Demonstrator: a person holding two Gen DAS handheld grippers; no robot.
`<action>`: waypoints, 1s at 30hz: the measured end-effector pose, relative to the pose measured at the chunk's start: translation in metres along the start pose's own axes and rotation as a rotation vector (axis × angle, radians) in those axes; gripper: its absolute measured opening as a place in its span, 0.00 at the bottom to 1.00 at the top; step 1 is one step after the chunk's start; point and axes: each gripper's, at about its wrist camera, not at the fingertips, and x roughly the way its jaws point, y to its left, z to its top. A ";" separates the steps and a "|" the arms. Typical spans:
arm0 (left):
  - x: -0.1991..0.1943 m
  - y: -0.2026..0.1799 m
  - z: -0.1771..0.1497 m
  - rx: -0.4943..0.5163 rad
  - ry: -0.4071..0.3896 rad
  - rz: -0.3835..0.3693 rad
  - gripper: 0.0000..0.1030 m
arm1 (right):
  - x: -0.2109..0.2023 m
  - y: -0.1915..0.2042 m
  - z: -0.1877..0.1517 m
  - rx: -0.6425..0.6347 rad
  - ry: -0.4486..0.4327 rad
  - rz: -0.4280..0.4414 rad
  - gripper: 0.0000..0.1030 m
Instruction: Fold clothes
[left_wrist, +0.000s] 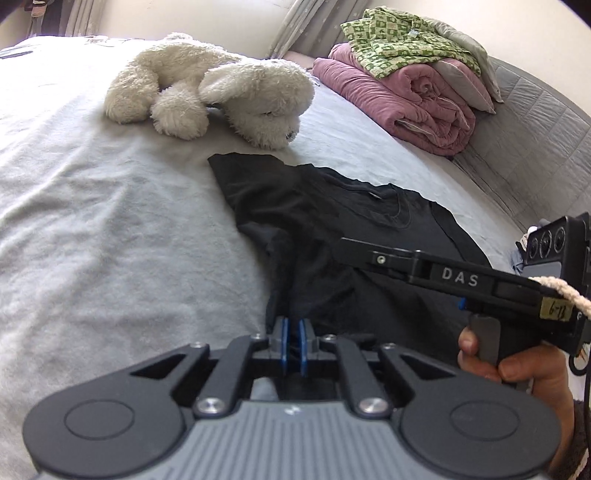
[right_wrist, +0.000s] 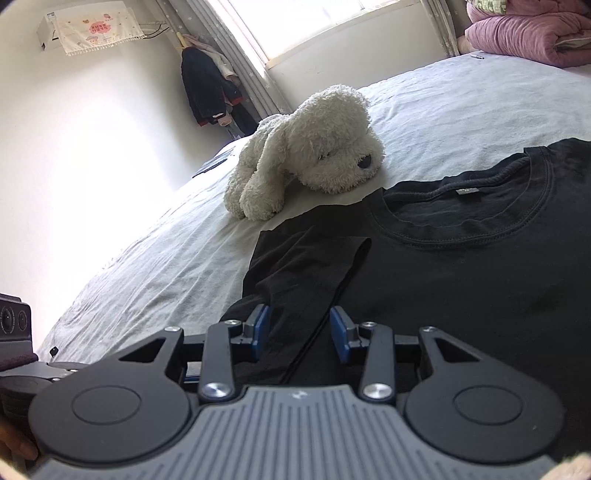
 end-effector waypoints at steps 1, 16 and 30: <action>-0.001 -0.003 -0.001 -0.004 0.016 -0.007 0.06 | 0.001 0.004 -0.001 -0.024 0.003 -0.004 0.41; -0.024 -0.010 -0.010 0.162 -0.070 0.144 0.27 | -0.002 -0.003 0.004 0.129 0.026 0.211 0.39; -0.022 -0.015 -0.019 0.107 0.018 0.171 0.24 | 0.002 0.000 0.000 -0.054 0.006 -0.111 0.26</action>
